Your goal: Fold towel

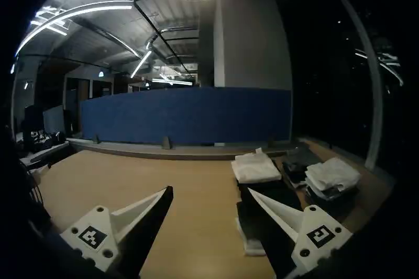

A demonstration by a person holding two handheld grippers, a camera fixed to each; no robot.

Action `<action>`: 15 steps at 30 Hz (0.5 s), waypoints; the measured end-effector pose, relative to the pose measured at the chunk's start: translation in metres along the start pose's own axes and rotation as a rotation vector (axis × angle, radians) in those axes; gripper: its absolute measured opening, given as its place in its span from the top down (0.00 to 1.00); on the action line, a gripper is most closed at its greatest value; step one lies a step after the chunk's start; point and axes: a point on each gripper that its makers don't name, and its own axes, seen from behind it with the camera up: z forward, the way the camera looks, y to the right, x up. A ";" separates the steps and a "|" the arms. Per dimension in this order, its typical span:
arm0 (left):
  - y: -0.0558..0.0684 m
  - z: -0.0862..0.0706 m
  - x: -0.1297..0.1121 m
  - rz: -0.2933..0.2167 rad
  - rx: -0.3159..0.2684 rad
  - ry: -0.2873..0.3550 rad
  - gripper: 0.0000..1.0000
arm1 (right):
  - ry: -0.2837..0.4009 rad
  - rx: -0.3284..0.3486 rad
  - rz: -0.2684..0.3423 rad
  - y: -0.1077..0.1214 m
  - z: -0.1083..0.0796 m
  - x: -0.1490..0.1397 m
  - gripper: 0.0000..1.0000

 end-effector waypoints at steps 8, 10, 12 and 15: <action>0.002 0.007 -0.004 0.009 -0.006 0.010 0.05 | -0.003 0.000 -0.004 -0.006 0.001 -0.001 0.00; 0.000 0.009 -0.007 0.006 -0.002 0.012 0.05 | -0.002 0.000 -0.002 -0.006 0.001 -0.002 0.00; -0.002 0.010 -0.011 0.002 0.001 0.014 0.05 | -0.001 -0.002 -0.002 -0.005 0.001 -0.002 0.00; -0.002 0.012 -0.016 -0.001 -0.003 0.016 0.05 | 0.002 -0.006 -0.005 -0.004 0.002 -0.001 0.00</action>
